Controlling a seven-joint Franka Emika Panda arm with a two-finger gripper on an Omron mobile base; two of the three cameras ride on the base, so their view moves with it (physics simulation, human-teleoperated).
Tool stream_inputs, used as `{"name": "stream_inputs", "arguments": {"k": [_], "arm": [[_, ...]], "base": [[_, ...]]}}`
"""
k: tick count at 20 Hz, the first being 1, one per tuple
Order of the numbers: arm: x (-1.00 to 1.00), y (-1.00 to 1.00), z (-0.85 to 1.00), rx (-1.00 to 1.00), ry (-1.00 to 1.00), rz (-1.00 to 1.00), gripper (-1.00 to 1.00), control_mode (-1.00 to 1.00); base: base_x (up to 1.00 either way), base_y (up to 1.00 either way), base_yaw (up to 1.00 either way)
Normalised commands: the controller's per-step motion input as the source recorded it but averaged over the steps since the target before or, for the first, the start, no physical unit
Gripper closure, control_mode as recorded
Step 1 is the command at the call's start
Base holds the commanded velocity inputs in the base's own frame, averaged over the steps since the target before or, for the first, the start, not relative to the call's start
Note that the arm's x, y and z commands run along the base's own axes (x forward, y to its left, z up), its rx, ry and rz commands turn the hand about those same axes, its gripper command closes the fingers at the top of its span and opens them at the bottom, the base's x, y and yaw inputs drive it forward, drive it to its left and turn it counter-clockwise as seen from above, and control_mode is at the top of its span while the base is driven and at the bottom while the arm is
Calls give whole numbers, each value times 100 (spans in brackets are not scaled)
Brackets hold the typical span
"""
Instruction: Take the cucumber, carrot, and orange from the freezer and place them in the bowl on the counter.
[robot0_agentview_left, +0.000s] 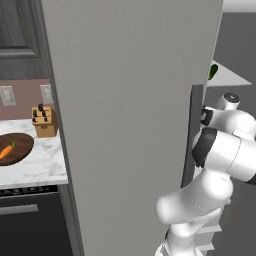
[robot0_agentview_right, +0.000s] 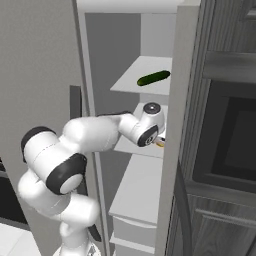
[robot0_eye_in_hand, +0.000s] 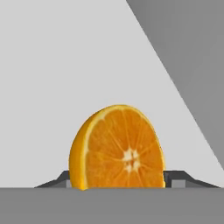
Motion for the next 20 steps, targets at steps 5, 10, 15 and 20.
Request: {"name": "stream_inputs", "arguments": {"k": [5, 10, 15, 20], "arm": [[-100, 0, 62, 0, -23, 0, 100, -100], [-100, 0, 99, 0, -18, 0, 100, -100], [-100, 0, 89, 0, -7, 0, 100, -100], [-100, 0, 76, 0, 0, -1, 100, -100]], "base": [[0, 0, 0], [0, 0, 0], [0, 0, 0], [0, 0, 0]]}}
